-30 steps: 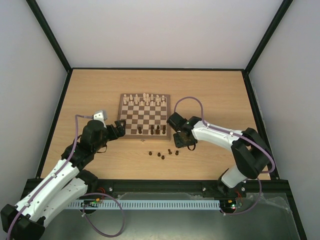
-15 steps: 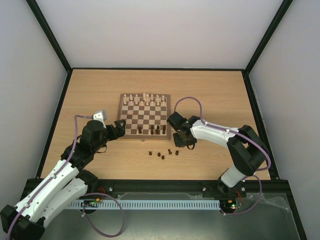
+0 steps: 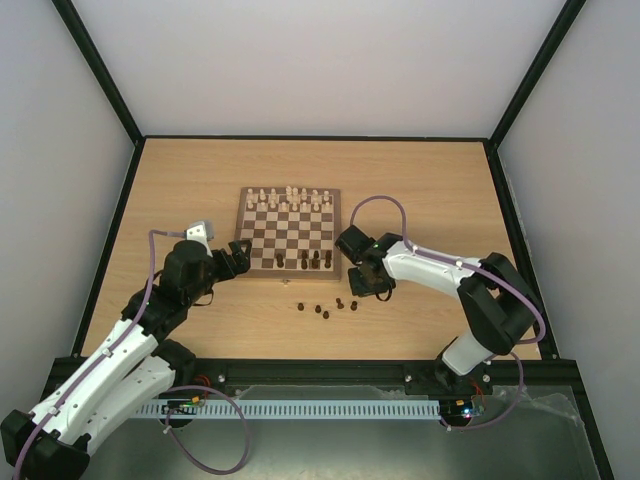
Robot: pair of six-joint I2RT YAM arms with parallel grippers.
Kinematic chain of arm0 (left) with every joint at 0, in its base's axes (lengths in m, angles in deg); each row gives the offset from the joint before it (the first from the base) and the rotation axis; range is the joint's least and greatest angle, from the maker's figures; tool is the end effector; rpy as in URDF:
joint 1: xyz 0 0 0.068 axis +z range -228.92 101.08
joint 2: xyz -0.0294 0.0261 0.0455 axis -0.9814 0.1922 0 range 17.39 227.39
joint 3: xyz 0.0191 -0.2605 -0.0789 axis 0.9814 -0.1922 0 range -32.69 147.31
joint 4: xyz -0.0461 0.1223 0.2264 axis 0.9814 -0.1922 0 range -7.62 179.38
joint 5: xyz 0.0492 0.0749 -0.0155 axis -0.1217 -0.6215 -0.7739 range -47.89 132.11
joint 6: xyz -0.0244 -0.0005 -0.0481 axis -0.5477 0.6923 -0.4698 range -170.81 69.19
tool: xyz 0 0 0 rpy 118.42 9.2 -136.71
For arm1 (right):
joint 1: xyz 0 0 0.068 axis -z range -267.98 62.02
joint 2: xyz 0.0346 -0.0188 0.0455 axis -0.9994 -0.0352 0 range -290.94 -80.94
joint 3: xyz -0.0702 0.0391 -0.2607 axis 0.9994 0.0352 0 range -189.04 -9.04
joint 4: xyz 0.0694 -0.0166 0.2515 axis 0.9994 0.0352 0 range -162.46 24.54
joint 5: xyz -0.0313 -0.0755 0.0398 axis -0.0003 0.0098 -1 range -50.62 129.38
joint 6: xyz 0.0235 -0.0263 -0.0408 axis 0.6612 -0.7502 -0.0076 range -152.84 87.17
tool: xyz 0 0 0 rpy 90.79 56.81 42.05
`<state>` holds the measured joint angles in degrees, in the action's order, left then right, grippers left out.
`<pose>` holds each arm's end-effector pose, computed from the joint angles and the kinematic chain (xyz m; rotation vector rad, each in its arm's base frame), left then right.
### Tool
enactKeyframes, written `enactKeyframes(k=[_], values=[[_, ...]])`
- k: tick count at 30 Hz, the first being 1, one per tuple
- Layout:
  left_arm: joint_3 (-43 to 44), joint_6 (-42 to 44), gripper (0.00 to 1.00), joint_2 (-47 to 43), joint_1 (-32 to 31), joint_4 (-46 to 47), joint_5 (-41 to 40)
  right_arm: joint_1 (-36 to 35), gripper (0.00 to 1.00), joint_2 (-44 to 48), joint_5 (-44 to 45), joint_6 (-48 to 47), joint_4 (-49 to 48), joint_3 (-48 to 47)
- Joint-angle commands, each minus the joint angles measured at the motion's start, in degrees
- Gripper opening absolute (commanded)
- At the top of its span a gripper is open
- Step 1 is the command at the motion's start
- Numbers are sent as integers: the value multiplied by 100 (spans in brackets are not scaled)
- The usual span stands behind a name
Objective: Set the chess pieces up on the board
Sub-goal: Pick up the chess piece at the center of the board, then place the chess piece on the chessboard.
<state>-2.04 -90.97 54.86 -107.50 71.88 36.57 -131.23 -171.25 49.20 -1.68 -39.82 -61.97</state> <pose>0.1426 -0.0739 0.2596 -0.2713 2.0394 -0.6673 0.2153 0.1941 0.1740 -0.2492 2.7487 0.1048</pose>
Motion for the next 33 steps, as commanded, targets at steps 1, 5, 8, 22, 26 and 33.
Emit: enactKeyframes(k=[1, 5, 8, 22, 26, 33], values=[[-64, -17, 99, -58, 37, 8, 35, -83, 19, 160, 8, 118, 424, 107], [-38, -20, 99, -38, 37, 18, 52, -84, 15, 175, 24, 119, 462, 80], [5, -11, 99, -9, 37, 11, 49, -86, 12, 262, 110, 91, 593, -102], [228, 3, 99, -145, 37, -228, -145, -235, 12, -312, 43, -707, 1697, -3247], [372, -16, 99, -312, 37, -432, -280, -548, 12, -1041, -65, -876, 1883, -4323], [893, -48, 99, -814, 44, -919, -555, -1195, 12, -2744, -170, -1116, 2408, -6241]])
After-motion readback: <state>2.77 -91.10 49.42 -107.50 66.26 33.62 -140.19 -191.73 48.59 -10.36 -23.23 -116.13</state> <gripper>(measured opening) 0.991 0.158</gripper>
